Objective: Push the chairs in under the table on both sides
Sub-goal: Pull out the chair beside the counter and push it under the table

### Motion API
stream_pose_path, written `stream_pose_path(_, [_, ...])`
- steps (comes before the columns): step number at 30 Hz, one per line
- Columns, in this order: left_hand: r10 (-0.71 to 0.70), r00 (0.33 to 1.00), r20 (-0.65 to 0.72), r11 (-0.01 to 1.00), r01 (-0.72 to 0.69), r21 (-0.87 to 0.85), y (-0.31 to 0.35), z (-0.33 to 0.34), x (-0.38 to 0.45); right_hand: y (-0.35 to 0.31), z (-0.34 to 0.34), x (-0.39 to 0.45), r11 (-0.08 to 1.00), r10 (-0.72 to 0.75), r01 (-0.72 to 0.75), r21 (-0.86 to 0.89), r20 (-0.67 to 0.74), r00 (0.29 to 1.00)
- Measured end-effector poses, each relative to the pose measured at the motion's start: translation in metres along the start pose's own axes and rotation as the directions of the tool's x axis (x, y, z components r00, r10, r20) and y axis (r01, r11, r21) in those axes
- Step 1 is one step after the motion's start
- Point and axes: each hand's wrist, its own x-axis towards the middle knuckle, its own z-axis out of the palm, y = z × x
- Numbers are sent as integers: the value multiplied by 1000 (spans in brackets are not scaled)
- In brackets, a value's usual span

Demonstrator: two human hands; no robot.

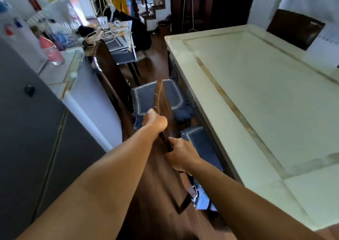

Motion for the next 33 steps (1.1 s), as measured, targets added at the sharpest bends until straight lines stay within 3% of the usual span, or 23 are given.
stream_pose_path(20, [-133,969,-209,991,126,-47,-123,-143,-5,-106,150,-20,993,-113,114,-4,146,983])
stream_pose_path(33, [-195,958,-210,980,183,-77,-128,-152,-10,-106,163,-13,992,-110,97,84,174,979])
